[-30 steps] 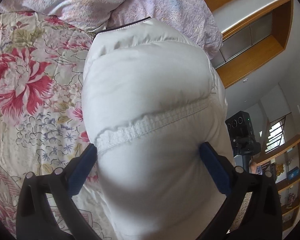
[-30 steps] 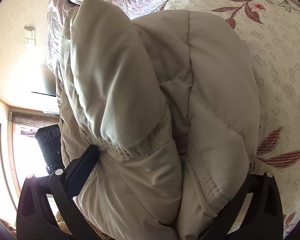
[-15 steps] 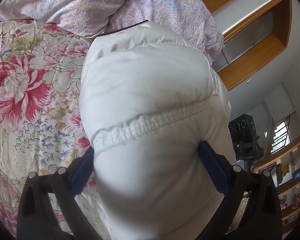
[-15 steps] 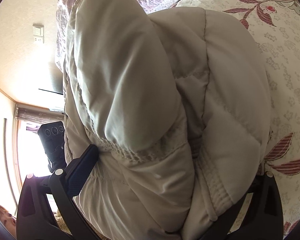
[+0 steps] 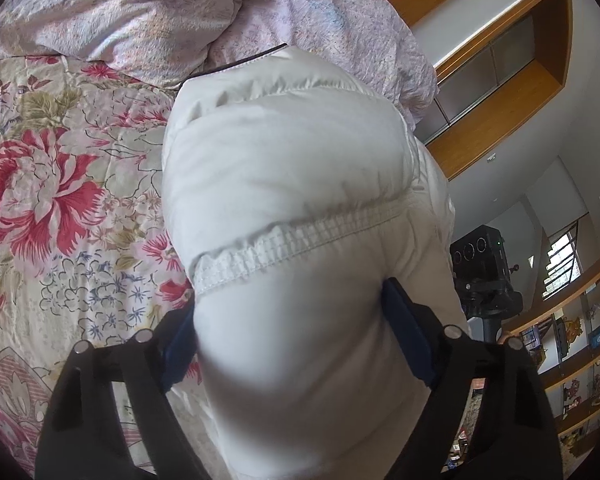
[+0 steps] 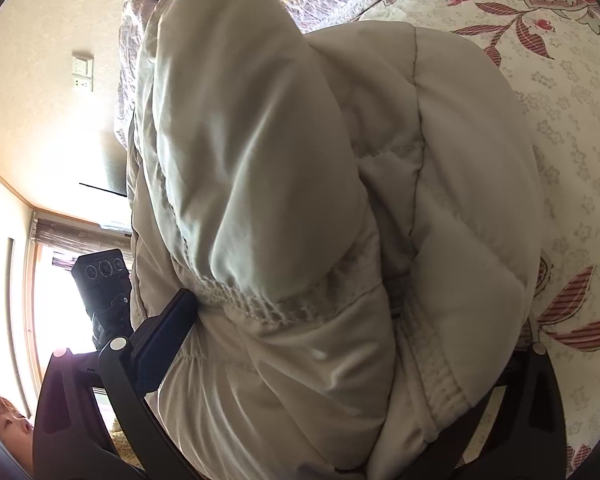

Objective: Fold large clothes
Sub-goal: 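Carry the lifted jacket bundle with both grippers toward the pillows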

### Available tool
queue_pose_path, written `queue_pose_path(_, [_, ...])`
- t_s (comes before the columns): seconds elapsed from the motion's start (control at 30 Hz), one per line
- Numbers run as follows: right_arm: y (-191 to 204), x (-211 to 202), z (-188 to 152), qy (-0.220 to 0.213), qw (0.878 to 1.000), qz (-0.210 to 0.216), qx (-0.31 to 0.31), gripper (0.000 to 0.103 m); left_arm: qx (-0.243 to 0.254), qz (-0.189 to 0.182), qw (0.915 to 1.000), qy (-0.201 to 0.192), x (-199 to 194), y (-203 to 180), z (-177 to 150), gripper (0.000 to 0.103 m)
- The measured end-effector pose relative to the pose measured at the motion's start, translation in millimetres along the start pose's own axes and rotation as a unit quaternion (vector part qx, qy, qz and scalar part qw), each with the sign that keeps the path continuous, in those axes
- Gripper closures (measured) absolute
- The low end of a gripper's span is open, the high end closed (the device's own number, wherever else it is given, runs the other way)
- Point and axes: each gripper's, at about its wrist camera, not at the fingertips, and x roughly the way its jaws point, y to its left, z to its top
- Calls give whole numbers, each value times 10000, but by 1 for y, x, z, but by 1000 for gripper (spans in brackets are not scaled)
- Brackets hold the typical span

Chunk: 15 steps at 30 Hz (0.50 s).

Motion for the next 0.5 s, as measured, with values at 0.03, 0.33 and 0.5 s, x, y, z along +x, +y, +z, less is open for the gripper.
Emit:
queue_pose_path(0.03, [1, 2, 0, -14, 10000, 17, -4, 1, 2, 0, 10000, -16, -3, 2, 0, 22])
queue_pose_path(0.33, [19, 29, 9, -14, 9995, 269, -137, 5, 52, 287, 9991, -295, -39, 17, 10, 28])
queue_pose_path(0.5, [34, 50, 22, 78, 9985, 459, -275, 6, 26, 526, 9971, -547, -69, 33, 20, 30])
